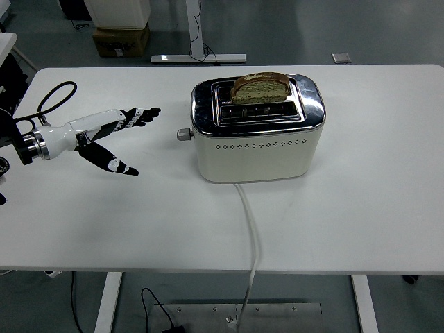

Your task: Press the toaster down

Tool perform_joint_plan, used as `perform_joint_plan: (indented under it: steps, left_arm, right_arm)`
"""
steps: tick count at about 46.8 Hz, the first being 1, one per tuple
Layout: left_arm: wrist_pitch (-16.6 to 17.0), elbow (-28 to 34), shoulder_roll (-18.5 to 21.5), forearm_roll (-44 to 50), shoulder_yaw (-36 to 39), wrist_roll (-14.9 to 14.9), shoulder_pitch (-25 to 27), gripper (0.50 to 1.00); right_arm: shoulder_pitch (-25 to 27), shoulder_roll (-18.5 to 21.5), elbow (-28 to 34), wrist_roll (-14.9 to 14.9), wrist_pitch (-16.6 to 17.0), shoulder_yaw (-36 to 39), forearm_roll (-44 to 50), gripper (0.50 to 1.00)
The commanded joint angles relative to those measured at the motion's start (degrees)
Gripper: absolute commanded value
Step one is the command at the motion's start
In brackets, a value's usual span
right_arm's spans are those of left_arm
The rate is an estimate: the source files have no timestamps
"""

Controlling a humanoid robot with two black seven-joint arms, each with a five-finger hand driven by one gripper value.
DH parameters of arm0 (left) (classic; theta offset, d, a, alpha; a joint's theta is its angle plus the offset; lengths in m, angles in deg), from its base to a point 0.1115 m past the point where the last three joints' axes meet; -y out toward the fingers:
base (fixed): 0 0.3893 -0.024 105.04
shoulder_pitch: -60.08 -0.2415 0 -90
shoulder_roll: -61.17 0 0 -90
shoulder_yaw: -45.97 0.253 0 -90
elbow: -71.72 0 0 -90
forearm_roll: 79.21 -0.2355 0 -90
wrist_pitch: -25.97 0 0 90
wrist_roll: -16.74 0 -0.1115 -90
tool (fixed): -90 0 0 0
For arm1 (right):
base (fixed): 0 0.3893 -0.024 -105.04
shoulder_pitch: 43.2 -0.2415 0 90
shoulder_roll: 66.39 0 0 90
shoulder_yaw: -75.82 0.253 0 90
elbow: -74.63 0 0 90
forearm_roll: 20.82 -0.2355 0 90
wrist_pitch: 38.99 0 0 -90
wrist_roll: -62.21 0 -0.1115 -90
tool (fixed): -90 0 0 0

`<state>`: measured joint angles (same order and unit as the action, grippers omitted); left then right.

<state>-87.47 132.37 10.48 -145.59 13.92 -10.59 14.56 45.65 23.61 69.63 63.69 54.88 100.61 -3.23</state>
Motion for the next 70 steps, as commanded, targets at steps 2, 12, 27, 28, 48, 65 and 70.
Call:
perform_joint_plan:
  steps: [2, 12, 27, 28, 48, 65, 70]
  left_arm:
    - [0.4, 0.0, -0.2, -0.7, 0.5, 0.0, 0.1, 1.0]
    - [0.8, 0.0, -0.2, -0.9, 1.8, 0.0, 0.2, 1.0]
    - [2.1, -0.1, -0.5, -1.6, 3.3, 0.0, 0.4, 1.0]
    - [2.1, -0.1, -0.6, -1.4, 3.4, 0.0, 0.5, 1.0]
    - [2.1, -0.1, -2.3, -1.7, 3.6, 0.0, 0.9, 1.0]
    - [2.3, -0.8, -4.4, -1.7, 5.7, 0.1, 1.1, 1.0]
    - [2.3, -0.8, -4.6, -1.7, 5.7, 0.1, 1.1, 1.0]
  right_arm:
    - [0.0, 0.0, 0.0, 0.0, 0.0, 0.1, 0.1, 0.998]
    - [0.0, 0.0, 0.0, 0.0, 0.0, 0.0, 0.0, 0.998]
    - [0.0, 0.0, 0.0, 0.0, 0.0, 0.0, 0.1, 0.998]
    - [0.0, 0.0, 0.0, 0.0, 0.0, 0.0, 0.0, 1.0]
    - [0.0, 0.0, 0.0, 0.0, 0.0, 0.0, 0.0, 0.998]
    - [0.0, 0.0, 0.0, 0.0, 0.0, 0.0, 0.1, 0.998]
    - [0.0, 0.0, 0.0, 0.0, 0.0, 0.0, 0.0, 0.998]
